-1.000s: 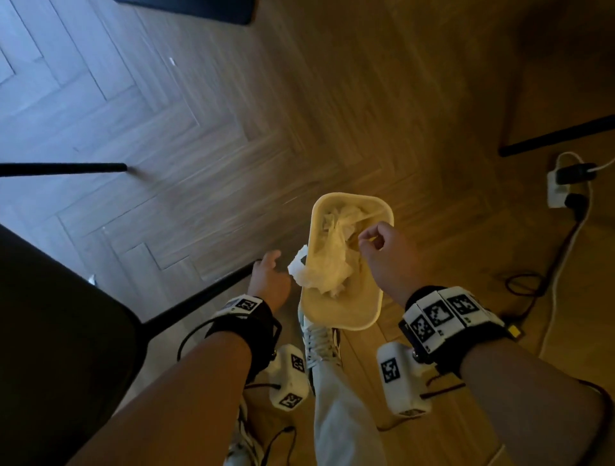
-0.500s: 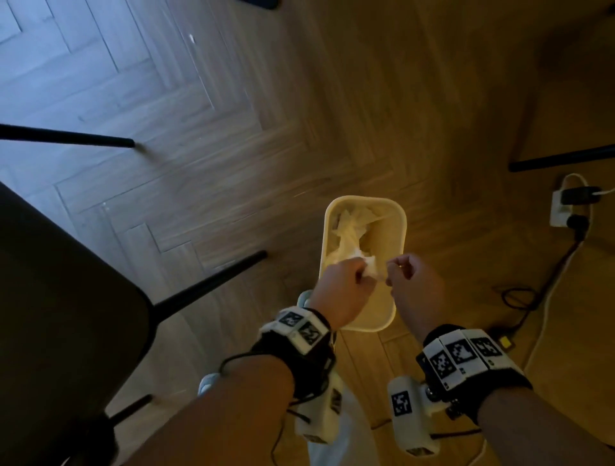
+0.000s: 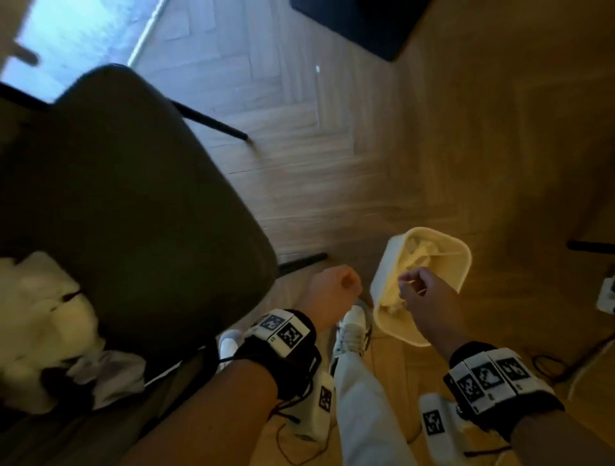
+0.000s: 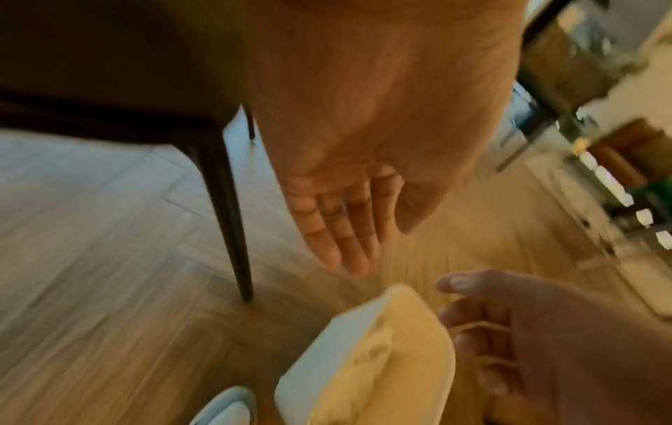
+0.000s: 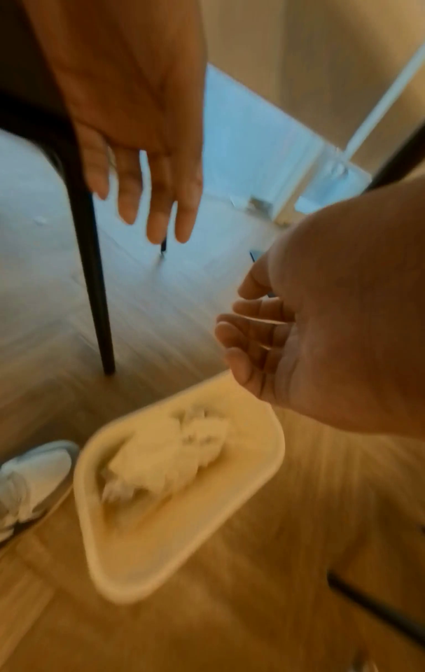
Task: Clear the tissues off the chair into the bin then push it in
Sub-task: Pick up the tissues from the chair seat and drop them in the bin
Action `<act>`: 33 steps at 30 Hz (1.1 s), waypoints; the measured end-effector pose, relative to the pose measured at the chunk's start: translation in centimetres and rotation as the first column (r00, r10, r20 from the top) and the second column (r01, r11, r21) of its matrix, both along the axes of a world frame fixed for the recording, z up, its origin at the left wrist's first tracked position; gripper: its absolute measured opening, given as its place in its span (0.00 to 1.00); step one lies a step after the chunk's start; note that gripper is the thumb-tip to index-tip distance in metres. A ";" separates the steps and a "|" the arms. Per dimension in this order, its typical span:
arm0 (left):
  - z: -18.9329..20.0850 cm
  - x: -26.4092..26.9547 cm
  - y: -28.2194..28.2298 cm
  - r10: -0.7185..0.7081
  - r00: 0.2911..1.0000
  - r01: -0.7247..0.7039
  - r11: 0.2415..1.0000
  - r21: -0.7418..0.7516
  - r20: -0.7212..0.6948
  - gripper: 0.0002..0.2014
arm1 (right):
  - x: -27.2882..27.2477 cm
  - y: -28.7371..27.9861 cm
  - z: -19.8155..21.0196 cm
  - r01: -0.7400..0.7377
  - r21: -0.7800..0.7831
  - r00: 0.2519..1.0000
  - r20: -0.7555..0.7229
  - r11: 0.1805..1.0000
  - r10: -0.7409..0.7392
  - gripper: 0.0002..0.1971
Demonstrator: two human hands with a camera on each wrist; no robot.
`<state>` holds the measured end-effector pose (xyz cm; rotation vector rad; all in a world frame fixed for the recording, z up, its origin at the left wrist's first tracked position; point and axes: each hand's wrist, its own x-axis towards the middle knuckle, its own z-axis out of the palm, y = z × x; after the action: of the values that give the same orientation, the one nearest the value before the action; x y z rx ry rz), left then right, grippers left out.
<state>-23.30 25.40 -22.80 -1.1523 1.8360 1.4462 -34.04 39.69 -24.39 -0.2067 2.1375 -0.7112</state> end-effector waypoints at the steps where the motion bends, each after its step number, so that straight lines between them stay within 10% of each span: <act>1: 2.0 1.1 -1.7 0.099 0.994 -0.100 0.995 -0.015 -0.040 0.06 | 0.8 -2.0 1.3 -0.076 -0.039 0.997 0.011 0.996 0.076 0.03; 10: 16.3 12.8 -15.5 0.429 0.862 -0.481 0.860 -0.170 -0.272 0.04 | 11.8 -22.4 11.8 -0.648 -0.259 0.751 -0.063 0.716 0.657 0.05; 13: 17.7 18.3 -19.4 0.331 0.939 -0.341 0.862 -0.375 -0.092 0.05 | 16.3 -26.9 13.5 -0.705 -0.305 0.682 -0.045 0.641 0.730 0.05; 17: 16.0 25.1 -23.7 0.153 0.944 0.121 0.666 -0.737 0.292 0.29 | 21.5 -30.6 14.0 -0.785 -0.239 0.593 -0.021 0.572 0.805 0.08; 23: 9.0 32.3 -27.2 -0.107 0.827 0.408 0.790 -0.457 0.552 0.44 | 25.7 -32.3 12.1 -0.858 -0.138 0.504 -0.043 0.494 0.863 0.10; 29: 6.9 33.6 -26.9 0.051 0.979 0.069 0.832 -0.551 0.200 0.21 | 28.1 -32.7 11.1 -0.892 -0.062 0.452 -0.120 0.448 0.884 0.15; 33: 7.1 35.3 -27.4 0.257 0.963 -0.250 0.763 -0.597 -0.075 0.12 | 31.2 -32.6 10.4 -0.971 0.071 0.195 -0.326 0.230 0.925 0.31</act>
<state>12.03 -1.96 -15.69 -1.7688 2.2862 0.9790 -2.79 7.11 -14.00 -1.7100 1.6705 -0.0218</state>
